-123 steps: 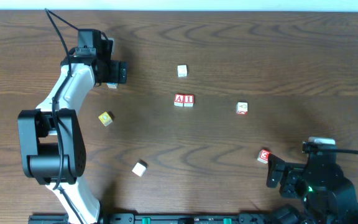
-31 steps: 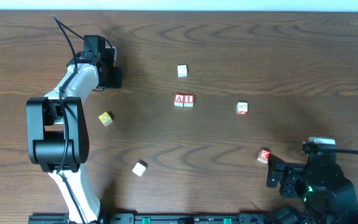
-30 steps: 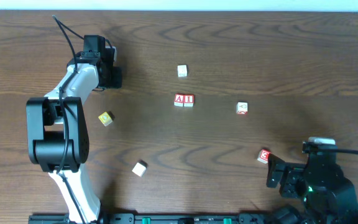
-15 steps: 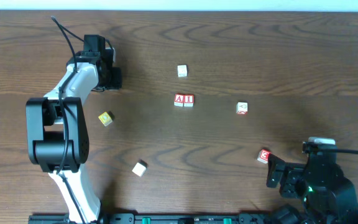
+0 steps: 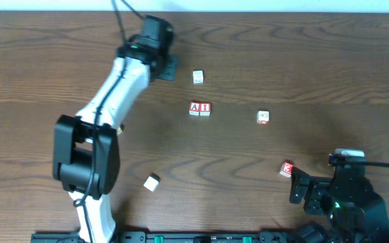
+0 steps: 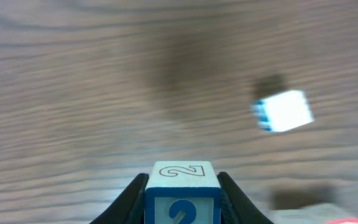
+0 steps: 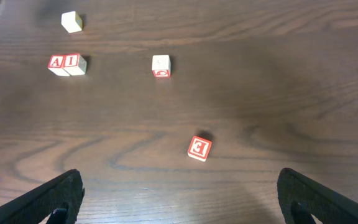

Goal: Spell out Ai2
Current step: 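Carry the 2 block right and set it beside the I block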

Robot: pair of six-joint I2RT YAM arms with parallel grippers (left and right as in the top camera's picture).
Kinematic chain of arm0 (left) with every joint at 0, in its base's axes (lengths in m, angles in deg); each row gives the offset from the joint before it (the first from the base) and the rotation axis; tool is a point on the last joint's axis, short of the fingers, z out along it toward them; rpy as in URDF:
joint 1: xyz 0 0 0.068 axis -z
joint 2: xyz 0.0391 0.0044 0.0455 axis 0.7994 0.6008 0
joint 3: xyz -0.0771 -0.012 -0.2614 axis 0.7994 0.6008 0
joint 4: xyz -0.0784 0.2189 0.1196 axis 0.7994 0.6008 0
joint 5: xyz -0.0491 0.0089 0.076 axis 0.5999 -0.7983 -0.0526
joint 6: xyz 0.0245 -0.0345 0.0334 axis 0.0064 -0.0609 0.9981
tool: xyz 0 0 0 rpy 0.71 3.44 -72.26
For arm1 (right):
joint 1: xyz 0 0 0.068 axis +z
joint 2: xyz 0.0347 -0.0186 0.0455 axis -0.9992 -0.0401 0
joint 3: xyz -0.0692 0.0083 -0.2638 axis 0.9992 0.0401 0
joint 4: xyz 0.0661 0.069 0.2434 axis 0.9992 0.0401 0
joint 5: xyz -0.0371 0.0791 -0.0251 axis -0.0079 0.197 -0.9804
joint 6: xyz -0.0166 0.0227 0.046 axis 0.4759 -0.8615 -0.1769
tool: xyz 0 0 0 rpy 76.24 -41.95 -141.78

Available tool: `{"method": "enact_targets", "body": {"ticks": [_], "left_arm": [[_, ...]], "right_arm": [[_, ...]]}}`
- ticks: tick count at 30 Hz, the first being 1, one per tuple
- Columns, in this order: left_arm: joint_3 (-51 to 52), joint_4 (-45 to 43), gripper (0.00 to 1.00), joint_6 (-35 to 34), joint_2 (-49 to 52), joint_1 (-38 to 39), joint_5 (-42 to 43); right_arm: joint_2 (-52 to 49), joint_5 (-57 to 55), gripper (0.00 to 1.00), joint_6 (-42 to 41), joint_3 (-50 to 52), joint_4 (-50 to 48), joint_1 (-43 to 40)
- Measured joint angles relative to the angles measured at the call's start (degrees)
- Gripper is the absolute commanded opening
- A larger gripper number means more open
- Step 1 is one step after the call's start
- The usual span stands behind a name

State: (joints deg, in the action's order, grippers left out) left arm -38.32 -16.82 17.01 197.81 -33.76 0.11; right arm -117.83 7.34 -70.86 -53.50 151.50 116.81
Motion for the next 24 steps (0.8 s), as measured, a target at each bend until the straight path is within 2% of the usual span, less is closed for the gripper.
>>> {"method": "enact_targets", "body": {"ticks": [6,13,24], "left_arm": [[0.02,-0.98,0.06,-6.95,0.00,5.81,-0.09],[0.02,-1.11,0.06,-10.19,0.00,11.47,-0.20],[0.02,-1.09,0.06,-17.84,0.09,15.23,0.68]], "right_arm": [[0.00,0.00,0.99,0.00,0.00,0.00,0.00],[0.00,0.00,0.99,0.00,0.00,0.00,0.00],[0.00,0.00,0.99,0.00,-0.02,0.00,0.00]]}}
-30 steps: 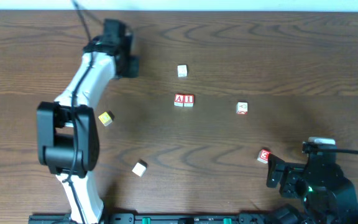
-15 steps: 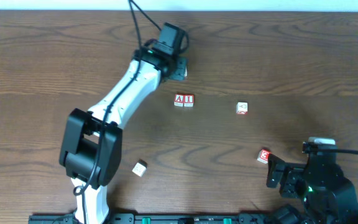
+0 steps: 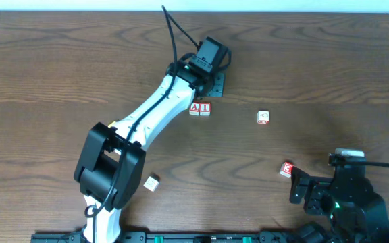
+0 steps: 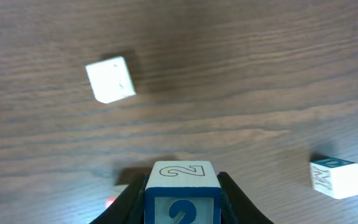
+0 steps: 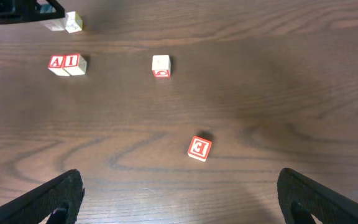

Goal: Spell out Ai2
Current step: 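Carry the 2 block right and set it beside the I block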

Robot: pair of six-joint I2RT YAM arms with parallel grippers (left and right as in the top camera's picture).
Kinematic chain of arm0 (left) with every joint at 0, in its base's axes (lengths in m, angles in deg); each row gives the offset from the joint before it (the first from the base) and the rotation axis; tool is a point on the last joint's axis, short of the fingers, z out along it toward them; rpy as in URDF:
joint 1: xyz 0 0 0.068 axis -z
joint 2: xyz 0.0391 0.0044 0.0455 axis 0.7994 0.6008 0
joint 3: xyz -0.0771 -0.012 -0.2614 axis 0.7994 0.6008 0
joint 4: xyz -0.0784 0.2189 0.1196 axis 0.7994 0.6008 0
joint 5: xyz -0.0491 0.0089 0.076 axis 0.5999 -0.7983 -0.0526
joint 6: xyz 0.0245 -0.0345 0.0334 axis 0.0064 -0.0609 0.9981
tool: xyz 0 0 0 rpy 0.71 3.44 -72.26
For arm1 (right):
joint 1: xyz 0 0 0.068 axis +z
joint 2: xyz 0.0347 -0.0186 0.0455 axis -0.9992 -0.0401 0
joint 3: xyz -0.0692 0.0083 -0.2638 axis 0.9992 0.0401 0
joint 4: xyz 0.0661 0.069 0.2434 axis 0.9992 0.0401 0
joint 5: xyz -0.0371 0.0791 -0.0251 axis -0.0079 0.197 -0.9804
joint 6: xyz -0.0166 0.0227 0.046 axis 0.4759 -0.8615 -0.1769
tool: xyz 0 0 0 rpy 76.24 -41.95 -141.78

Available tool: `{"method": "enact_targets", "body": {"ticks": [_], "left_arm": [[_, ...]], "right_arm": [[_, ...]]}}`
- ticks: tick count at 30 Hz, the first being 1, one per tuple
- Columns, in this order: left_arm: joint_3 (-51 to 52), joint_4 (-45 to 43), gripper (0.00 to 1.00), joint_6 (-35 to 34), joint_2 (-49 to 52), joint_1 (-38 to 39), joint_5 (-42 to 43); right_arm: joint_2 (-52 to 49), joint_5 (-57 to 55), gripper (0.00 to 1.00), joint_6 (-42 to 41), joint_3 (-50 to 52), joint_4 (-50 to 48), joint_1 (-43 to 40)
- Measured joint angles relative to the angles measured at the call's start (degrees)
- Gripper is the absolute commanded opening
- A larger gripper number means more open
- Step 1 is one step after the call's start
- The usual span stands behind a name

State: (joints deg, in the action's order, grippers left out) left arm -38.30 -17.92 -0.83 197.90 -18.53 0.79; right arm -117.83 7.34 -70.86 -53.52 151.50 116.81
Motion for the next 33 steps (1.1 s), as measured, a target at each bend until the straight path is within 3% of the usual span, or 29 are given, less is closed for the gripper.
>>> {"method": "enact_targets", "body": {"ticks": [8,33], "left_arm": [[0.22,-0.31,0.06,-2.58,0.31,3.65,-0.31],[1.03,-0.39,0.06,-6.01,5.84,4.35,0.42]], "right_arm": [[0.00,0.00,0.99,0.00,0.00,0.00,0.00],[0.00,0.00,0.99,0.00,0.02,0.00,0.00]]}}
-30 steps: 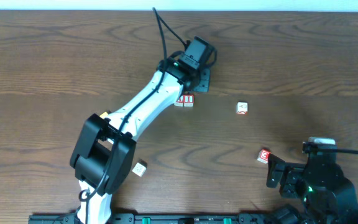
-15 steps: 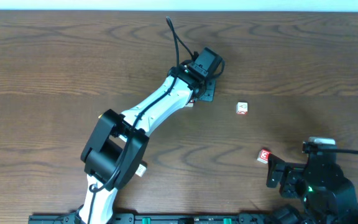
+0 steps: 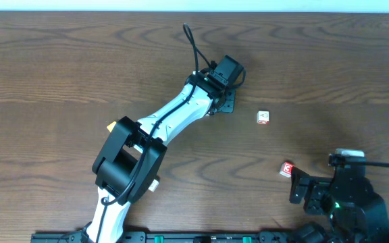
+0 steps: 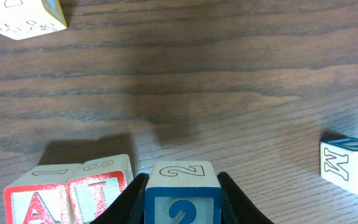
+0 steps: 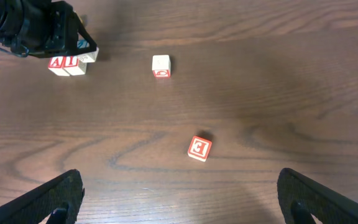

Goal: Spell out Ai2
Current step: 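Carry the 2 block right and set it beside the I block, then lower the 2 block against the I block and open the left gripper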

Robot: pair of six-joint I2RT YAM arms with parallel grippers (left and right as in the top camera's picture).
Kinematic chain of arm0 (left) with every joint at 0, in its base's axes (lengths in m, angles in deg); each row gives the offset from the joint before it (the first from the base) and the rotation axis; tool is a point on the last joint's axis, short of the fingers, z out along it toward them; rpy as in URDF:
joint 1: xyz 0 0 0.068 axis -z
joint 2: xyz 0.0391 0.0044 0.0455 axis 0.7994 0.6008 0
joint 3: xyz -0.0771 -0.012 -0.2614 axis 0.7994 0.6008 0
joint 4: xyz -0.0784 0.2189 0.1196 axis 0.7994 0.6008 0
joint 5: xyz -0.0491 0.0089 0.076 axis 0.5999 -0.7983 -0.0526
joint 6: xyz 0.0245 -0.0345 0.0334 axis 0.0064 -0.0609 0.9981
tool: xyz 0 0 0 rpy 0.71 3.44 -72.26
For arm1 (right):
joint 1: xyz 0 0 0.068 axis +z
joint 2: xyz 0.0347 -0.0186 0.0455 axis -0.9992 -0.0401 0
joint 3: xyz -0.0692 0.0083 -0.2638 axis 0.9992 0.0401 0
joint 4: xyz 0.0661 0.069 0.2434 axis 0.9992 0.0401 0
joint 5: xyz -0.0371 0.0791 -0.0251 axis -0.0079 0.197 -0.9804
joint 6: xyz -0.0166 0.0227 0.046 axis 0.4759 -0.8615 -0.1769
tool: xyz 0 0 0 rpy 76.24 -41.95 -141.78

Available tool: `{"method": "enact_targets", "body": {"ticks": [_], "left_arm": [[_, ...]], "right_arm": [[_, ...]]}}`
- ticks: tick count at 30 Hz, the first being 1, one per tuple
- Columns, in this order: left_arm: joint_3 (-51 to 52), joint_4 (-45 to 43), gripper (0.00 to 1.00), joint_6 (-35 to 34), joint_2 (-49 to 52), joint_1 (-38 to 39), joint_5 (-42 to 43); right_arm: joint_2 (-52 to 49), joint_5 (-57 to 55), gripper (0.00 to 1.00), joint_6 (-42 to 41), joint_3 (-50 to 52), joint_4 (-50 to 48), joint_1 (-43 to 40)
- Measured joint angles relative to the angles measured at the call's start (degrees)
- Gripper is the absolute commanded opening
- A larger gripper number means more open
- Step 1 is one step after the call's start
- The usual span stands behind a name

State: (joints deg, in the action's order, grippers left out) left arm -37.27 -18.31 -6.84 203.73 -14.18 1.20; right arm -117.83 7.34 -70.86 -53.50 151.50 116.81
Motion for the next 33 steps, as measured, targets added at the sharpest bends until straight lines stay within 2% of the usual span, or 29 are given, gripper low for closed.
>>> {"method": "enact_targets", "body": {"ticks": [6,33], "left_arm": [[0.00,-0.02,0.06,-2.75,0.35,0.00,-0.02],[0.04,-0.72,0.06,-2.95,2.62,0.02,-0.02]], "right_arm": [[0.00,-0.02,0.99,0.00,0.00,0.00,0.00],[0.00,0.00,0.99,0.00,0.00,0.00,0.00]]}}
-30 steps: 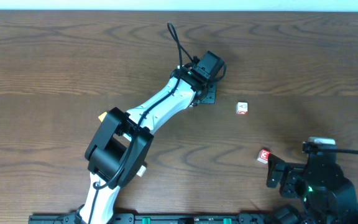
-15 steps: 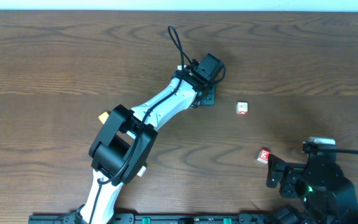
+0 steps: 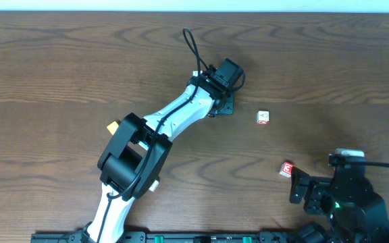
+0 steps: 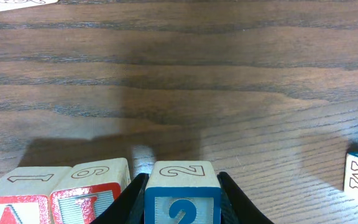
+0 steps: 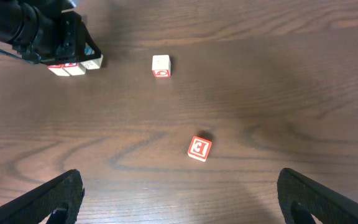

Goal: Spell out Ai2
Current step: 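Lower the 2 block against the I block and open the left gripper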

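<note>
My left gripper (image 4: 182, 202) is shut on a blue block marked 2 (image 4: 181, 186), low over the wood. Right beside it on the left stand the red i block (image 4: 94, 186) and the red A block (image 4: 20, 190), side by side. In the right wrist view the three blocks (image 5: 74, 64) form one short row under the left gripper. The overhead view shows the left gripper (image 3: 221, 101) covering them. My right gripper (image 5: 179, 196) rests open at the table's near right corner with nothing between its fingers.
A blue M block lies to the right of the row, a white block (image 4: 17, 3) behind it. Loose red blocks lie at mid right (image 3: 263, 117) and near the right arm (image 3: 287, 169). A small block (image 3: 155, 183) sits by the left arm's base.
The left gripper has sunk a little and come closer to the red i block; the 2 block now sits almost against it. The right arm has not moved.
The left gripper held the 2 block at the far left-centre of the table. It then stood near the A and i blocks, then just right of them. Now the 2 block sits low beside the i block. The right gripper stayed open throughout.
</note>
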Robot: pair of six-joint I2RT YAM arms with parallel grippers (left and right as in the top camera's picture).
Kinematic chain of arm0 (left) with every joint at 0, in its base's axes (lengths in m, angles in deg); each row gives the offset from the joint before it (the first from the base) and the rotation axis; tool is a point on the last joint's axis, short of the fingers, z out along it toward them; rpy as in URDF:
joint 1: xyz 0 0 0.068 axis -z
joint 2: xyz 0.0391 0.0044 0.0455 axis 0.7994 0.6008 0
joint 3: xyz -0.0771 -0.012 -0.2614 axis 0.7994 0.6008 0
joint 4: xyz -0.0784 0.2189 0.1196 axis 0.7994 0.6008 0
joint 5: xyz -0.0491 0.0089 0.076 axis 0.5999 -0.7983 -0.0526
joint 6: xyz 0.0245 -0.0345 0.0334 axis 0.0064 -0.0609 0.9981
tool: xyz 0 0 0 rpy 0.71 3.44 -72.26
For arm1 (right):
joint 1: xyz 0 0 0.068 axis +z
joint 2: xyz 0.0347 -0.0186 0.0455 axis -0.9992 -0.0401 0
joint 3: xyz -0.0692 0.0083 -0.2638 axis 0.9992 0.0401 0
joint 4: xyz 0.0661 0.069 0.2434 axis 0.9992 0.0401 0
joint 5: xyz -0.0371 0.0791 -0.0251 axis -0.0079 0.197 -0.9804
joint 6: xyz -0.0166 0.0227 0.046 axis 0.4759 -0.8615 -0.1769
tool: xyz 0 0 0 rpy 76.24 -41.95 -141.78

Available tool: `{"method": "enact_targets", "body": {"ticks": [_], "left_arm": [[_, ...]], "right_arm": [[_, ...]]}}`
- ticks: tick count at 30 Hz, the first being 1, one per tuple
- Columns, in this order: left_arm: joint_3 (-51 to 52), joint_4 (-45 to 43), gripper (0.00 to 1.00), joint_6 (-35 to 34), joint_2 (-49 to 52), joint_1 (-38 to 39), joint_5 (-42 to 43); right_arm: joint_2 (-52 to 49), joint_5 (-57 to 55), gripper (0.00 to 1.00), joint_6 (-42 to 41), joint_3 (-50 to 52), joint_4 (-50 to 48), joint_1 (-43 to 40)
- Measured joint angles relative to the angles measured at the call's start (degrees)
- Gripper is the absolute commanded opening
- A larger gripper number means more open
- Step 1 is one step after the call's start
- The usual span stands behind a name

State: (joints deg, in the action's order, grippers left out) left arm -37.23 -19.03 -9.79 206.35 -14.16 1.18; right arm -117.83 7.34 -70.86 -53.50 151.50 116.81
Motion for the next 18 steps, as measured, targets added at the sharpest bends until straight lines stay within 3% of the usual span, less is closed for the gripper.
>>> {"method": "enact_targets", "body": {"ticks": [13,18], "left_arm": [[1.33,-0.87,0.06,0.00,0.07,0.00,0.00],[1.33,-0.92,0.12,0.00,0.07,0.00,0.00]], "right_arm": [[0.00,0.00,0.99,0.00,-0.02,0.00,0.00],[0.00,-0.02,0.99,0.00,-0.02,-0.02,0.00]]}}
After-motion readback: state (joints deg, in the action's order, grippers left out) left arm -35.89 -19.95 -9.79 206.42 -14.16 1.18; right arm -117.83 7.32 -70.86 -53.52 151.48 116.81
